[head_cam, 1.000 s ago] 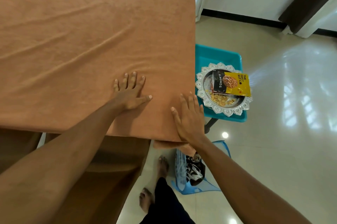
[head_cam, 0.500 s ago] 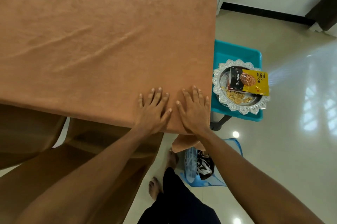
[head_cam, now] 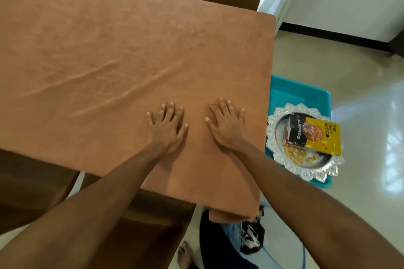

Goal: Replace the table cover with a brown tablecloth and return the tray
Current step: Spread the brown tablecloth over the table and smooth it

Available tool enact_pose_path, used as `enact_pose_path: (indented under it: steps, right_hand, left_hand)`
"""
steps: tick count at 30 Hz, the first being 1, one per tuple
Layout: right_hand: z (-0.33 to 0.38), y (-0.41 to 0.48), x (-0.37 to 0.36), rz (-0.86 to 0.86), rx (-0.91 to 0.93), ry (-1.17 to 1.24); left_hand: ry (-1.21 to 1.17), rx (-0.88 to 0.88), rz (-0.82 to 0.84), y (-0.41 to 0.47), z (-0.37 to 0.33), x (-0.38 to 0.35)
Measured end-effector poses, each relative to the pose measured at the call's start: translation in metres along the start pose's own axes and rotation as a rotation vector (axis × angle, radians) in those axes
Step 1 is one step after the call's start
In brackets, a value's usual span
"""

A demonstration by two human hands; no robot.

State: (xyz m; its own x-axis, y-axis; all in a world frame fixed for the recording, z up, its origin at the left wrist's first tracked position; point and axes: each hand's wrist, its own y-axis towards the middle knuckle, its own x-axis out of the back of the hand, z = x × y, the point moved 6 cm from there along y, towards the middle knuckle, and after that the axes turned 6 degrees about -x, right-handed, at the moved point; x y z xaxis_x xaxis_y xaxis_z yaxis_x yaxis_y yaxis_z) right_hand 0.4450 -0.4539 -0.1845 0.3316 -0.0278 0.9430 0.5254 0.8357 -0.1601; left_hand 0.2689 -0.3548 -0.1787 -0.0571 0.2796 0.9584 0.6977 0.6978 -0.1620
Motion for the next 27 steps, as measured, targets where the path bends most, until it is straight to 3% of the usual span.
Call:
enact_pose_path:
  steps: [14,21,27]
  right_hand:
    - [-0.103,0.285,0.072,-0.078,-0.151,-0.017]
    - [-0.143,0.377,0.102,-0.139,-0.271,-0.007]
    - [-0.161,0.414,0.117,-0.133,-0.319,0.037]
  left_hand:
    - [0.029,-0.083,-0.039,0.263,-0.062,0.02]
    - [0.082,-0.113,-0.057,0.357,-0.089,0.029]
    - [0.103,-0.126,-0.061,0.387,-0.1,0.029]
